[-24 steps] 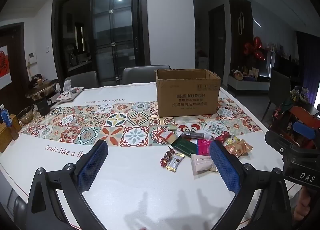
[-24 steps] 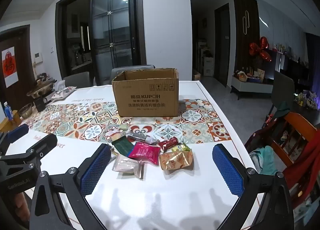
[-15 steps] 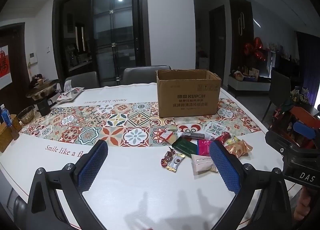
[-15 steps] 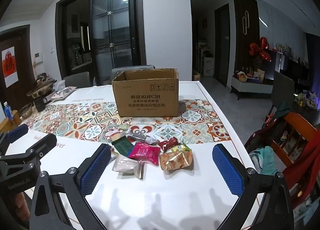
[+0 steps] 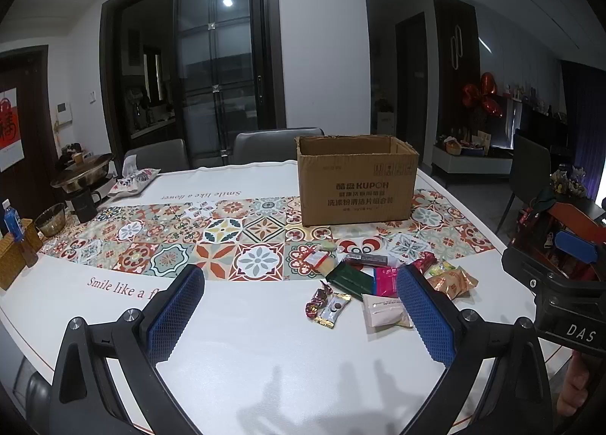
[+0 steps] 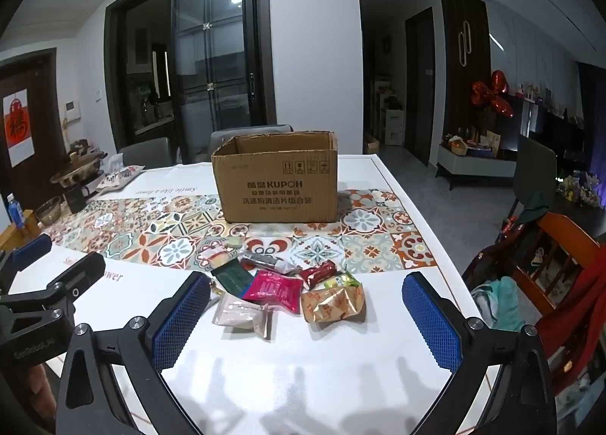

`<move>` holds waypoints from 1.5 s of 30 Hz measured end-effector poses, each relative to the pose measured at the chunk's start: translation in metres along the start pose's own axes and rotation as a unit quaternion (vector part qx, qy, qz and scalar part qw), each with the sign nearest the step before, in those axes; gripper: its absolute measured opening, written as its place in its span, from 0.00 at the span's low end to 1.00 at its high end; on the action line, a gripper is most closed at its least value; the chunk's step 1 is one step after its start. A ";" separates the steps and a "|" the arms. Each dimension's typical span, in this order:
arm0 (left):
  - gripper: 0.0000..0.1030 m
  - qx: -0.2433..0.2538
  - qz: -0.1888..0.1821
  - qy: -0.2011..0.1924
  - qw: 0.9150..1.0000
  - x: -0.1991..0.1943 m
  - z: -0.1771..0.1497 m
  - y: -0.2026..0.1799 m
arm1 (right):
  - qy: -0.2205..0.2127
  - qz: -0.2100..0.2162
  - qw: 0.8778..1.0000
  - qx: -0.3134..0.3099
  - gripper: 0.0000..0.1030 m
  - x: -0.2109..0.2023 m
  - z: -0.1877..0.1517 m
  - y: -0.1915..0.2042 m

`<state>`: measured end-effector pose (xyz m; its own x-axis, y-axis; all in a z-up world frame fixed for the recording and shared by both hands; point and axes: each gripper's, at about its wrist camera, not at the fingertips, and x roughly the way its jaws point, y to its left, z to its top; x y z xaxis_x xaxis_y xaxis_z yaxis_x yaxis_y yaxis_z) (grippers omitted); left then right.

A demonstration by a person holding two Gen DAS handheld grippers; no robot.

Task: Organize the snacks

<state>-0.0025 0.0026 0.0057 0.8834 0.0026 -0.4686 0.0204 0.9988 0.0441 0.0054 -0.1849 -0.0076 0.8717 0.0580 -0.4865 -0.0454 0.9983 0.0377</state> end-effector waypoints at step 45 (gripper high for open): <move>1.00 0.001 0.001 -0.008 1.000 -0.003 0.005 -0.001 | -0.004 0.001 1.000 0.000 1.00 -0.001 0.000 -0.001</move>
<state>-0.0032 0.0018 0.0114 0.8906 0.0032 -0.4547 0.0204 0.9987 0.0470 0.0043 -0.1863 -0.0069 0.8756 0.0591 -0.4794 -0.0462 0.9982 0.0387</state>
